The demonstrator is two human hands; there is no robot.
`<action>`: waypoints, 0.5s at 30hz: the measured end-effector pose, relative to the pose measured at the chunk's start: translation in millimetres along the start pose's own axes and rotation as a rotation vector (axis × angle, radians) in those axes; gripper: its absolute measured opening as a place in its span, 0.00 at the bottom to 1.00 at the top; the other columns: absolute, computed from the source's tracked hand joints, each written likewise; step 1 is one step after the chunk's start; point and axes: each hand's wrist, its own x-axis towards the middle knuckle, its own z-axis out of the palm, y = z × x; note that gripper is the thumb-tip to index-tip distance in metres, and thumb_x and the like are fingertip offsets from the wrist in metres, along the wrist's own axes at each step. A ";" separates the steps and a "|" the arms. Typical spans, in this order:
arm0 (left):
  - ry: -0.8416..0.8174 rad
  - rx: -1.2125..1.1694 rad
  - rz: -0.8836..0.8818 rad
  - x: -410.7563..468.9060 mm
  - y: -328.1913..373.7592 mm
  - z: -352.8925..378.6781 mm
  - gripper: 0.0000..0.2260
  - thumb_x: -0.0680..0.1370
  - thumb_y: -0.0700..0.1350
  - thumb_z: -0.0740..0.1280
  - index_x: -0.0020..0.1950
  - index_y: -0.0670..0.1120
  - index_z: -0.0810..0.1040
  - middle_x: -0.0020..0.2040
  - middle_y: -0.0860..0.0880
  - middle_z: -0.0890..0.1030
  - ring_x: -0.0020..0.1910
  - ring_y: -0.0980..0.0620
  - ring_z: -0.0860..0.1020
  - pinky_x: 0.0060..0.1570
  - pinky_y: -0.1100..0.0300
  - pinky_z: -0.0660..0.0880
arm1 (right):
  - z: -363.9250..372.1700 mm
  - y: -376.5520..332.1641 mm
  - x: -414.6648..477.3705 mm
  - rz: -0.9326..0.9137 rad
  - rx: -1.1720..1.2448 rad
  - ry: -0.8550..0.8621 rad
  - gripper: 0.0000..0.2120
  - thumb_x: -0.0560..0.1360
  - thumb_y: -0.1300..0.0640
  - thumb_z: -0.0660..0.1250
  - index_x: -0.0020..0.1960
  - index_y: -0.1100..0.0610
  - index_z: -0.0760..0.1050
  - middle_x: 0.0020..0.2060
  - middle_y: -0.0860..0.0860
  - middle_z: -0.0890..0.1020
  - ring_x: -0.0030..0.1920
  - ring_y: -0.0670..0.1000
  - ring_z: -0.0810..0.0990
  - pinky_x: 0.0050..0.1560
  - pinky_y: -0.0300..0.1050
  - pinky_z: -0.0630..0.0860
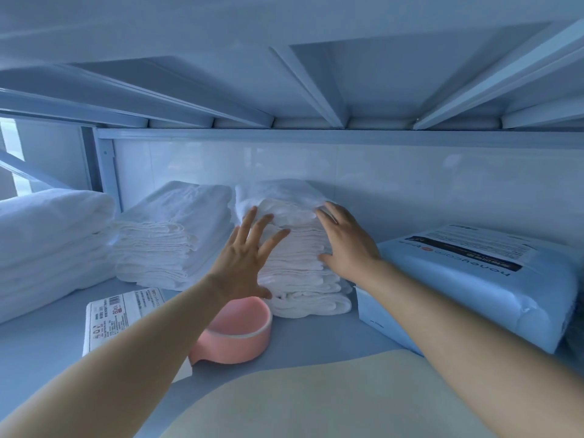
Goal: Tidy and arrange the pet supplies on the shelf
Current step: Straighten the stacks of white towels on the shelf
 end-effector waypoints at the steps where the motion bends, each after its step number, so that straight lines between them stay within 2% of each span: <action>1: 0.058 -0.042 0.003 -1.5 -1.3 -1.3 0.55 0.58 0.69 0.72 0.74 0.60 0.41 0.75 0.39 0.54 0.74 0.35 0.44 0.69 0.38 0.59 | 1.2 -1.7 3.6 0.002 -0.008 0.009 0.41 0.70 0.55 0.72 0.75 0.56 0.52 0.75 0.51 0.52 0.74 0.52 0.50 0.66 0.51 0.67; 3: 0.163 -0.113 -0.034 -1.6 -3.8 -3.5 0.53 0.57 0.69 0.73 0.75 0.56 0.51 0.74 0.38 0.59 0.74 0.35 0.51 0.66 0.36 0.62 | 3.8 -4.2 11.3 -0.004 -0.042 0.015 0.42 0.70 0.52 0.72 0.75 0.56 0.51 0.75 0.52 0.50 0.74 0.54 0.50 0.68 0.51 0.64; 4: 0.168 -0.121 -0.062 -0.2 -4.5 -4.6 0.54 0.56 0.69 0.73 0.76 0.54 0.53 0.74 0.39 0.58 0.74 0.36 0.50 0.66 0.36 0.61 | 5.1 -4.4 14.9 -0.006 -0.064 0.008 0.44 0.69 0.50 0.73 0.75 0.55 0.50 0.75 0.52 0.49 0.75 0.55 0.49 0.69 0.52 0.62; 7: 0.096 -0.103 -0.113 6.7 -2.1 -4.6 0.58 0.55 0.70 0.73 0.76 0.58 0.43 0.76 0.41 0.41 0.74 0.38 0.39 0.70 0.37 0.55 | 8.4 -1.9 24.1 0.003 -0.080 -0.055 0.50 0.67 0.46 0.74 0.76 0.52 0.44 0.76 0.50 0.45 0.75 0.56 0.46 0.72 0.54 0.58; 9: 0.061 -0.107 -0.101 12.3 -0.1 -1.1 0.60 0.55 0.69 0.73 0.74 0.60 0.37 0.74 0.43 0.33 0.73 0.39 0.34 0.70 0.38 0.55 | 9.4 0.9 29.9 0.002 -0.063 -0.110 0.54 0.65 0.46 0.75 0.76 0.49 0.41 0.76 0.48 0.43 0.75 0.56 0.43 0.72 0.58 0.56; 12: 0.006 -0.091 -0.049 17.2 2.3 1.4 0.63 0.54 0.69 0.74 0.70 0.61 0.28 0.72 0.42 0.29 0.73 0.37 0.34 0.71 0.41 0.56 | 10.3 2.5 34.6 0.022 0.006 -0.184 0.58 0.62 0.46 0.77 0.75 0.45 0.38 0.75 0.45 0.42 0.75 0.55 0.41 0.70 0.64 0.55; 15: -0.028 -0.052 -0.023 17.0 2.7 1.2 0.65 0.54 0.69 0.74 0.71 0.58 0.28 0.72 0.41 0.29 0.73 0.36 0.35 0.69 0.45 0.59 | 19.3 0.4 33.0 -0.025 0.006 -0.221 0.64 0.56 0.45 0.80 0.75 0.49 0.36 0.75 0.50 0.42 0.75 0.58 0.42 0.73 0.59 0.54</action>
